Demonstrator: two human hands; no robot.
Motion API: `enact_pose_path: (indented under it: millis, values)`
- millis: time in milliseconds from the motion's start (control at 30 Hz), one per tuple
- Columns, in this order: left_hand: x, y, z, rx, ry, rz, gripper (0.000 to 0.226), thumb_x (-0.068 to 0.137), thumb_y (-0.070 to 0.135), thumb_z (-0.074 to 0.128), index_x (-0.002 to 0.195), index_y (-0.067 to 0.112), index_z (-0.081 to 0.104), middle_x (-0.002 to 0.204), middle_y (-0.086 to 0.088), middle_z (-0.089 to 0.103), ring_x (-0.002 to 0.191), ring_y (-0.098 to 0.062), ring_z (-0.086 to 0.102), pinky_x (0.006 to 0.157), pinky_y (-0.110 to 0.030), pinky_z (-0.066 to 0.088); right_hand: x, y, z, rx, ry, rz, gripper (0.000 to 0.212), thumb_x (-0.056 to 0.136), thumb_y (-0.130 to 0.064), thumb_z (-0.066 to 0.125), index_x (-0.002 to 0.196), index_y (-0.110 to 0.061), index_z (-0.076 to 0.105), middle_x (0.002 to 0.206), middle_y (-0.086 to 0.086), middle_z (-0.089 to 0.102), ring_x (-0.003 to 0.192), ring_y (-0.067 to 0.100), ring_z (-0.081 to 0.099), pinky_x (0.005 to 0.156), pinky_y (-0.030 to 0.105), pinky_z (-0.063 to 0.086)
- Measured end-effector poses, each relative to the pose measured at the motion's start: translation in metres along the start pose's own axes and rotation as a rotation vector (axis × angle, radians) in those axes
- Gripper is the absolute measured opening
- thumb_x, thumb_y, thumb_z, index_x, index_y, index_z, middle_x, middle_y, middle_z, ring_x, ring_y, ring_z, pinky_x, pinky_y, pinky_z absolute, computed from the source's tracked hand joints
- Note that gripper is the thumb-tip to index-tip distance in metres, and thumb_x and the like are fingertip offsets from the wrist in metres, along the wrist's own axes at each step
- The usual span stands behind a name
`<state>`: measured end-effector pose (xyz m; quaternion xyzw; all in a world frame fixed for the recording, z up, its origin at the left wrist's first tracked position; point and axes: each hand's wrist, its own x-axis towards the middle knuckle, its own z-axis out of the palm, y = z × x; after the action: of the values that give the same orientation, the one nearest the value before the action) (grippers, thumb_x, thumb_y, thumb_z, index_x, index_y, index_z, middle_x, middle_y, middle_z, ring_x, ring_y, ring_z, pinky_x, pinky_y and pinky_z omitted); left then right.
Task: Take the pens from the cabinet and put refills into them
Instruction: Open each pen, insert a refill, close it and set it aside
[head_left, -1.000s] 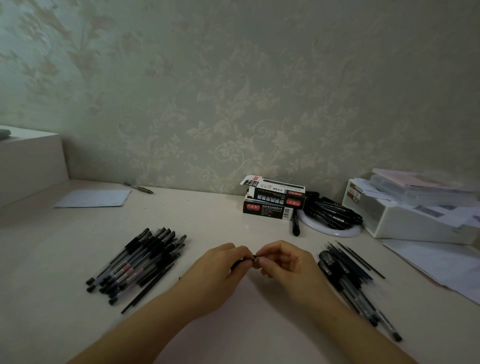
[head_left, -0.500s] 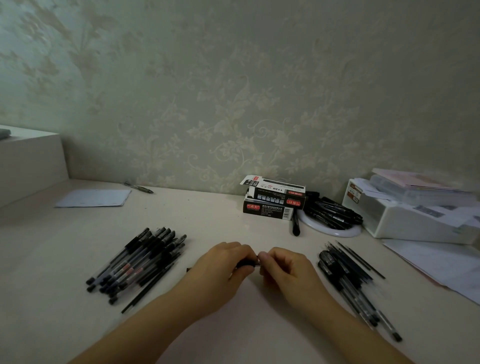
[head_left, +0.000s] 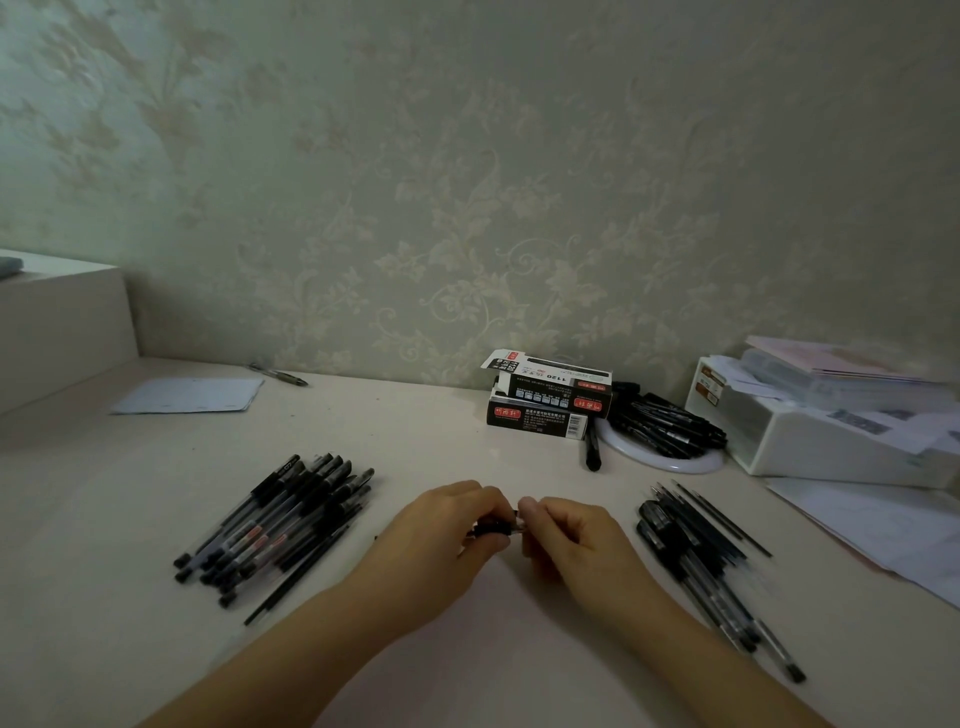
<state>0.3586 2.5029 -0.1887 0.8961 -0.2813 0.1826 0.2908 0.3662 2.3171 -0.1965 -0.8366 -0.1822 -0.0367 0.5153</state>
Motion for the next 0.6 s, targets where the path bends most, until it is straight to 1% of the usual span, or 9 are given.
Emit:
enact_pose_path:
  millis: [67, 133, 167, 233, 333, 400, 467, 533, 600]
  values:
    - [-0.0002, 0.0, -0.0014, -0.014, 0.013, -0.024, 0.006, 0.092, 0.029, 0.059, 0.097, 0.032, 0.062, 0.09, 0.018, 0.06, 0.081, 0.0, 0.055, 0.072, -0.018, 0.047, 0.0004, -0.0009, -0.0002, 0.033, -0.003, -0.006, 0.038, 0.087, -0.057, 0.052, 0.078, -0.023, 0.067, 0.072, 0.0, 0.069, 0.064, 0.006, 0.06, 0.067, 0.026, 0.05]
    - [-0.0004, 0.0007, -0.0028, -0.034, 0.022, -0.046, 0.006, 0.091, 0.029, 0.06, 0.096, 0.032, 0.063, 0.09, 0.018, 0.062, 0.081, 0.001, 0.056, 0.071, -0.014, 0.045, 0.0002, -0.0007, -0.0013, 0.047, -0.035, -0.021, 0.023, 0.091, -0.047, 0.057, 0.086, -0.027, 0.067, 0.078, -0.002, 0.071, 0.07, 0.007, 0.063, 0.072, 0.027, 0.051]
    - [-0.0003, 0.0015, -0.0035, -0.049, 0.027, -0.051, 0.006, 0.091, 0.028, 0.061, 0.095, 0.031, 0.065, 0.089, 0.018, 0.062, 0.081, 0.001, 0.056, 0.07, -0.011, 0.043, -0.0002, 0.0, -0.0021, 0.038, -0.049, -0.031, 0.017, 0.093, -0.042, 0.058, 0.086, -0.029, 0.067, 0.078, -0.003, 0.07, 0.07, 0.006, 0.062, 0.071, 0.026, 0.051]
    - [0.0004, 0.0034, -0.0049, -0.065, 0.043, -0.044, 0.005, 0.09, 0.026, 0.064, 0.093, 0.029, 0.067, 0.086, 0.017, 0.063, 0.08, 0.0, 0.056, 0.068, -0.009, 0.04, -0.0008, 0.0005, -0.0031, 0.017, -0.061, -0.05, 0.018, 0.097, -0.036, 0.056, 0.083, -0.029, 0.065, 0.073, -0.005, 0.066, 0.068, 0.003, 0.057, 0.069, 0.023, 0.047]
    - [0.0012, 0.0047, -0.0064, -0.053, 0.067, -0.044, 0.006, 0.088, 0.025, 0.066, 0.092, 0.027, 0.07, 0.083, 0.013, 0.063, 0.078, -0.002, 0.056, 0.068, -0.011, 0.041, -0.0008, -0.0003, -0.004, 0.039, -0.072, -0.05, 0.021, 0.098, -0.033, 0.054, 0.08, -0.029, 0.063, 0.069, -0.007, 0.06, 0.066, 0.003, 0.052, 0.066, 0.019, 0.043]
    - [0.0008, 0.0046, -0.0063, -0.053, 0.073, -0.057, 0.007, 0.087, 0.024, 0.068, 0.093, 0.027, 0.071, 0.083, 0.013, 0.063, 0.077, -0.002, 0.057, 0.069, -0.013, 0.043, -0.0005, -0.0006, -0.0041, 0.04, -0.08, -0.04, 0.021, 0.098, -0.031, 0.054, 0.08, -0.029, 0.063, 0.068, -0.007, 0.059, 0.066, 0.003, 0.052, 0.065, 0.019, 0.043]
    - [0.0004, 0.0048, -0.006, -0.065, 0.077, -0.073, 0.007, 0.085, 0.023, 0.069, 0.092, 0.026, 0.072, 0.083, 0.013, 0.063, 0.077, -0.003, 0.057, 0.069, -0.014, 0.043, -0.0005, -0.0007, -0.0027, 0.017, -0.078, -0.036, 0.02, 0.098, -0.033, 0.055, 0.081, -0.028, 0.065, 0.071, -0.005, 0.063, 0.066, 0.003, 0.054, 0.066, 0.019, 0.044]
    - [0.0004, 0.0047, -0.0058, -0.061, 0.089, -0.094, 0.008, 0.085, 0.024, 0.069, 0.092, 0.027, 0.071, 0.083, 0.014, 0.064, 0.077, -0.002, 0.058, 0.069, -0.012, 0.044, -0.0005, -0.0011, -0.0003, 0.001, -0.03, -0.052, 0.019, 0.098, -0.035, 0.054, 0.085, -0.03, 0.067, 0.077, -0.005, 0.067, 0.066, 0.001, 0.056, 0.065, 0.017, 0.045]
    - [0.0, 0.0033, -0.0062, -0.044, 0.094, -0.134, 0.008, 0.088, 0.027, 0.067, 0.094, 0.031, 0.069, 0.086, 0.015, 0.064, 0.078, -0.001, 0.059, 0.071, -0.013, 0.045, 0.0008, 0.0005, -0.0001, -0.046, 0.101, -0.09, 0.016, 0.098, -0.033, 0.055, 0.088, -0.032, 0.068, 0.081, -0.009, 0.067, 0.069, 0.001, 0.058, 0.064, 0.013, 0.045]
